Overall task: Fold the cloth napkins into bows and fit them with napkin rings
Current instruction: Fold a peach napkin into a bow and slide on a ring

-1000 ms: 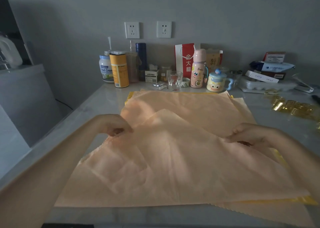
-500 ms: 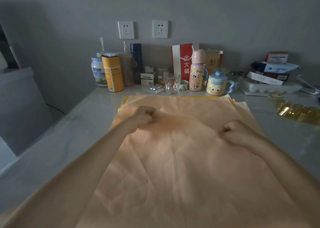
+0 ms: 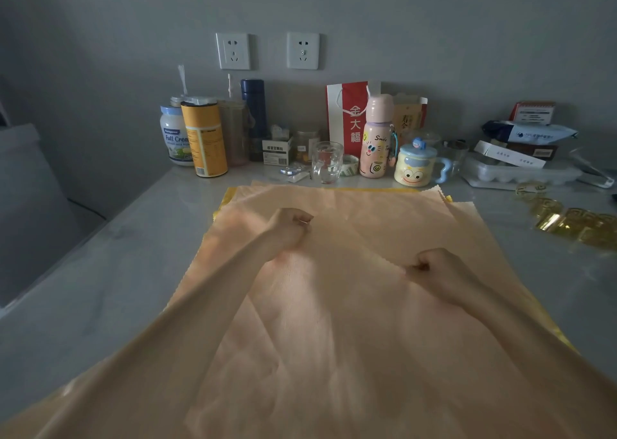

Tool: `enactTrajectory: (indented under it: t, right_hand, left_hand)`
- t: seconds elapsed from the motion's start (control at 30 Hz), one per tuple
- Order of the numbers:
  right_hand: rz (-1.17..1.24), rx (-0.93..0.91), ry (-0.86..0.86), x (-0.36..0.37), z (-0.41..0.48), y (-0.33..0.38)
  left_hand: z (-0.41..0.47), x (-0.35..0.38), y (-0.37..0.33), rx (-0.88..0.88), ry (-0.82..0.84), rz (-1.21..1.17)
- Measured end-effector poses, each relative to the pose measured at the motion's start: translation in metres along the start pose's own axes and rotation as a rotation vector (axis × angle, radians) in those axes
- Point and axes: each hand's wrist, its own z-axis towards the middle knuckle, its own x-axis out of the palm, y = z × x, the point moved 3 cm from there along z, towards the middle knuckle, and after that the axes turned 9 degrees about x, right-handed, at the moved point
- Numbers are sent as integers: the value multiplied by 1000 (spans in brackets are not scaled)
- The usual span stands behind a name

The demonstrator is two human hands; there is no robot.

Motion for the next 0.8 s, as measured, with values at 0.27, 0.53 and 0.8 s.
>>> enactTrajectory:
  t: [0.27, 0.53, 0.8]
  right_hand:
    - [-57, -36, -32, 2, 4, -2]
    - [-94, 37, -184, 6, -7, 6]
    - [-198, -379, -327, 2, -58, 27]
  left_hand:
    - [11, 5, 11, 45, -20, 140]
    - [-4, 13, -8, 175, -158, 640]
    - [-149, -1, -25, 590, 134, 661]
